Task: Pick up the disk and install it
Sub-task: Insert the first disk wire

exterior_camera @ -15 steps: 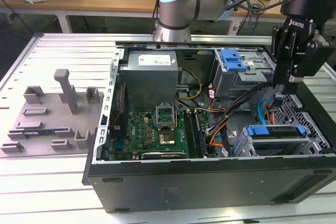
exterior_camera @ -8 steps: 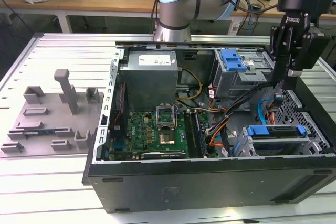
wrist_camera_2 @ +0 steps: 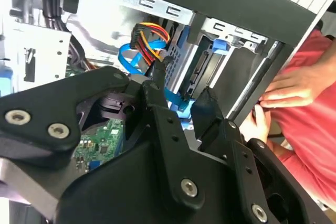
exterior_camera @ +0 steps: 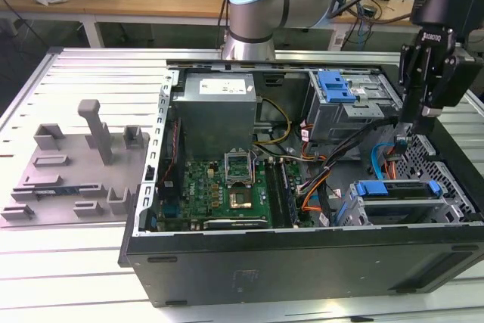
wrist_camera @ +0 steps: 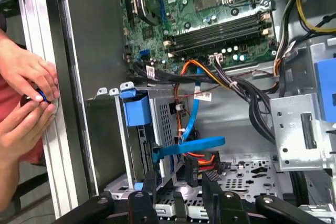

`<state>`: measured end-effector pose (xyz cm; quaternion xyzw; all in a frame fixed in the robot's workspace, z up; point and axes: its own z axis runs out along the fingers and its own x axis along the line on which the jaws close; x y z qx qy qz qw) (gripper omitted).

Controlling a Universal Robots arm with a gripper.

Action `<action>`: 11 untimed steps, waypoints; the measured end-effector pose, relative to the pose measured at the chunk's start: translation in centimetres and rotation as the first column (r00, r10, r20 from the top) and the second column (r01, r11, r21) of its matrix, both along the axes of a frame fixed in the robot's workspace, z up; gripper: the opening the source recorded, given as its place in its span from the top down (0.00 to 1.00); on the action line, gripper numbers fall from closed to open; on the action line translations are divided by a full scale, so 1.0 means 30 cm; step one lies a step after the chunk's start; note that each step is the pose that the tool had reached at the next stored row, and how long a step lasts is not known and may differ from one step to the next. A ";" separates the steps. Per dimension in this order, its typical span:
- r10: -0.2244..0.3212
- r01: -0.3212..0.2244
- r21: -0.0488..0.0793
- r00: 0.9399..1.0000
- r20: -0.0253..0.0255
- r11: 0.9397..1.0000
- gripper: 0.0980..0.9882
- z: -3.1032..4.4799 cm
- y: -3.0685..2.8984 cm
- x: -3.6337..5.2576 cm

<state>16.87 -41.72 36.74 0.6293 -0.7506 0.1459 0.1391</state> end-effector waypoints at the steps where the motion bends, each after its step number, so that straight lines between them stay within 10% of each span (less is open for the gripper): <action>1: 0.000 0.000 -0.011 1.000 0.000 1.000 0.58 -0.006 0.001 0.000; 11: 0.000 0.000 -0.045 1.000 0.000 0.999 0.58 -0.058 0.047 0.000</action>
